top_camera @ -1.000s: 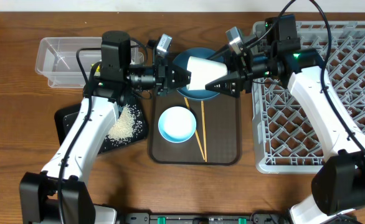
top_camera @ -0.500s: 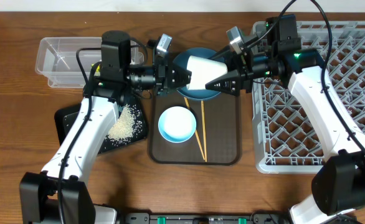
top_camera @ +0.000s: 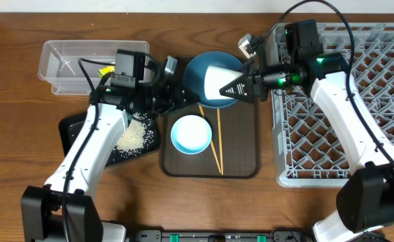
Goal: Sort waste into correct bins and load items into the dishwasher rack
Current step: 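Place the cream cup in the dish rack beside the pink cup, right gripper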
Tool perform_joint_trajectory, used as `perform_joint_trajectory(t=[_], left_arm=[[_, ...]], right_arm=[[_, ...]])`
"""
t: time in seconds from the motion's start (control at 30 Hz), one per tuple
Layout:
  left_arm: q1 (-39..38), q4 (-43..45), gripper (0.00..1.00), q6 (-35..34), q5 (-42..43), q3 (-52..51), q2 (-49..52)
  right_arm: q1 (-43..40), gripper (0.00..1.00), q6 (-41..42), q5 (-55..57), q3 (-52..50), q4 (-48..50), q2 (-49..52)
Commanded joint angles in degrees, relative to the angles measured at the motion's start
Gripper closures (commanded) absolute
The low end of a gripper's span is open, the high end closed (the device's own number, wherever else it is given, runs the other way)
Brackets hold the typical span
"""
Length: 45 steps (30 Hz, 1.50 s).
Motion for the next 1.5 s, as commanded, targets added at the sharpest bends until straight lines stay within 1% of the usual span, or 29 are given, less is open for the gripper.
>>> perform_joint_trajectory(t=[0.0,0.1,0.17,0.27,0.33,0.37,0.4,0.5,0.67,0.93,1.1,1.3,1.47], left_arm=[[1.84,-2.84,0.71,8.22,-10.99,0.52,0.13],[3.89,-5.01,0.70,9.42,-11.72,0.52,-0.68],[4.94,-5.92,0.70,9.66,-12.98,0.52,-1.31],[5.55,-6.49,0.70,10.95,-13.60,0.52,-1.92],[5.53,-6.67,0.70,11.54,-13.62,0.52,-2.10],[5.53,-6.75,0.71,11.54,-13.75,0.52,-2.10],[5.53,-6.82,0.71,11.54,-13.77,0.52,-2.10],[5.53,-6.86,0.71,11.52,-13.75,0.52,-2.12],[5.53,-7.23,0.71,11.52,-13.75,0.52,-2.10],[5.53,-7.26,0.71,11.52,-13.75,0.52,-2.10],[5.53,-7.23,0.71,11.52,-13.75,0.52,-2.12],[5.53,-7.26,0.71,11.52,-13.75,0.52,-2.10],[5.53,-7.26,0.71,11.52,-13.75,0.52,-2.10]], right_arm=[[-2.99,0.75,3.23,13.18,0.85,-4.63,-1.99],[-6.56,0.78,3.54,20.28,2.80,-10.08,-3.96],[-9.60,0.83,5.70,25.79,4.72,-13.22,-5.38],[-14.51,0.87,8.81,33.77,7.93,-17.79,-7.17],[-17.75,0.91,10.38,38.88,10.49,-21.07,-7.61],[-19.37,0.96,11.65,41.72,11.91,-22.86,-7.61],[-20.74,0.99,12.74,44.13,12.98,-24.17,-7.58],[-25.20,0.99,15.89,50.56,15.30,-27.02,-7.58],[-32.00,0.99,19.78,57.55,15.56,-29.97,-7.23],[-41.35,0.99,20.13,58.10,15.47,-33.77,-2.95],[-44.85,0.99,20.20,59.47,15.41,-34.27,0.81],[-47.45,0.99,21.24,61.51,15.41,-31.23,5.27],[-48.41,0.99,22.75,62.07,15.41,-28.13,6.40]])
